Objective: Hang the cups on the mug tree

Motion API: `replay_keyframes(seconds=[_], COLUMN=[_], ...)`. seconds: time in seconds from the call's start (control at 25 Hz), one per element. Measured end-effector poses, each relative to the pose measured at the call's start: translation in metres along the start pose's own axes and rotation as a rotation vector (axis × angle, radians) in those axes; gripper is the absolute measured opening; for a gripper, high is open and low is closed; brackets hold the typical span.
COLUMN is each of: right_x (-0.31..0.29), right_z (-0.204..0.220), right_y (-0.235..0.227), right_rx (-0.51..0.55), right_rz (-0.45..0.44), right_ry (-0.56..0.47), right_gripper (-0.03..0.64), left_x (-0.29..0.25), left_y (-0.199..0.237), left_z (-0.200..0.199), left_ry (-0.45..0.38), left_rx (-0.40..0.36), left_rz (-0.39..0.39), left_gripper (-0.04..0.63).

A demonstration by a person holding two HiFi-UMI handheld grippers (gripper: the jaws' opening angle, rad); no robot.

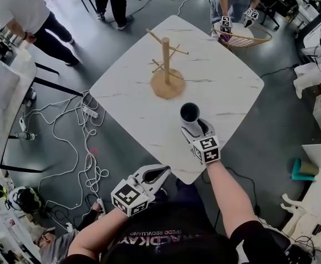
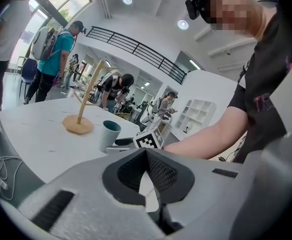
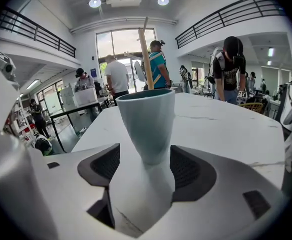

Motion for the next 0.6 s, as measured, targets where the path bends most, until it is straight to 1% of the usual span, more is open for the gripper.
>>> replay_keyframes(seconds=[0.36, 0.6], right_x=[-0.019, -0.033], right_z=[-0.007, -0.006], right_y=[-0.004, -0.006], right_rx=[0.023, 0.044], right_rz=[-0.033, -0.038], right_ry=[-0.003, -0.009], right_gripper=[0.296, 0.301], left_x=[-0.036, -0.04], left_y=[0.004, 0.005], left_z=[-0.009, -0.005], left_ry=[0.022, 0.026], left_rx=[-0.004, 0.016], left_rz=[0.043, 0.032], left_gripper=[-0.006, -0.006])
Point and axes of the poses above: the fingertips, and each gripper's own axes: x backward along the fingers, y to its left, z out of its underside, the point moved 7 cm from there along x, backward along the fingers, and after that the axes turned 11 degrees about z, right-handed, at the moved point
